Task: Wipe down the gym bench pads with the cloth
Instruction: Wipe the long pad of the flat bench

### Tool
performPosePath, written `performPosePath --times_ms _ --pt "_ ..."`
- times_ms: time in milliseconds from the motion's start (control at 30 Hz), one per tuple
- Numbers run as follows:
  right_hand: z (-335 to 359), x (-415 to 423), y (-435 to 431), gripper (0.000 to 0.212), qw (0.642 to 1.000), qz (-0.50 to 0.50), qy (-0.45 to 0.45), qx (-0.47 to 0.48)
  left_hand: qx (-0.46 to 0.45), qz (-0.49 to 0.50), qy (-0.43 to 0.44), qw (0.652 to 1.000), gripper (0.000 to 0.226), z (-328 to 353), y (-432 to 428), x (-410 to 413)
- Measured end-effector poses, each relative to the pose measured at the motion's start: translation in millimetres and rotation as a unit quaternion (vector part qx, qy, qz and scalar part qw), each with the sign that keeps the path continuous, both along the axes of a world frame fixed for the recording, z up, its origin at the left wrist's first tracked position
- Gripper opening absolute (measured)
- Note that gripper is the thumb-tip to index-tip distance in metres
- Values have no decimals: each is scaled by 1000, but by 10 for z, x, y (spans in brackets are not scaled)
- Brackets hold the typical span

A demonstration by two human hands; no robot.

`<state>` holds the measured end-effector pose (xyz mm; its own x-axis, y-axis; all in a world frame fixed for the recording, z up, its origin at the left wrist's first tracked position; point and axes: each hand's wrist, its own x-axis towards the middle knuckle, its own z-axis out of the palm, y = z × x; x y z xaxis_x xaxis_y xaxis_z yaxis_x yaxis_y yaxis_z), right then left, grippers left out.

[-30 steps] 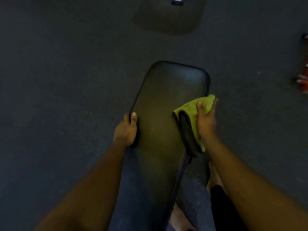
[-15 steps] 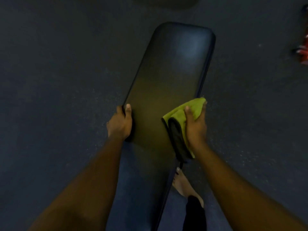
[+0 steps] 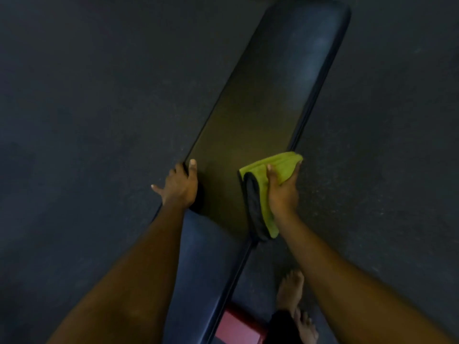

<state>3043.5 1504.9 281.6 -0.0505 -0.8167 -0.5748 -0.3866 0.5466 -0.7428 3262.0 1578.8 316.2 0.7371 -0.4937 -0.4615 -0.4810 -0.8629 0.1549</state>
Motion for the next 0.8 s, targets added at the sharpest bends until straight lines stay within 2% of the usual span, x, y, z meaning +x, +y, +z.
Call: performPosePath --times_ms 100,200,333,400,533,700,800 --pt "49 110 641 92 1000 -31 -2 6 1 -8 11 1000 74 27 410 12" --pt "72 29 1358 94 1000 -10 -13 18 3 -4 19 1000 73 48 764 11" --pt "26 -100 1419 89 998 25 0 52 -18 -2 10 1000 70 18 1168 -3" --pt "26 -41 1390 90 999 4 13 37 -27 2 16 1000 69 17 1321 11" --pt "46 119 2065 89 999 -46 17 21 -53 13 26 998 69 18 1721 85" --pt "55 9 3316 86 999 -22 -9 41 -109 16 95 989 62 113 2547 181" --pt "-65 -32 3303 82 1000 -8 16 20 -128 15 128 983 57 215 3045 205"
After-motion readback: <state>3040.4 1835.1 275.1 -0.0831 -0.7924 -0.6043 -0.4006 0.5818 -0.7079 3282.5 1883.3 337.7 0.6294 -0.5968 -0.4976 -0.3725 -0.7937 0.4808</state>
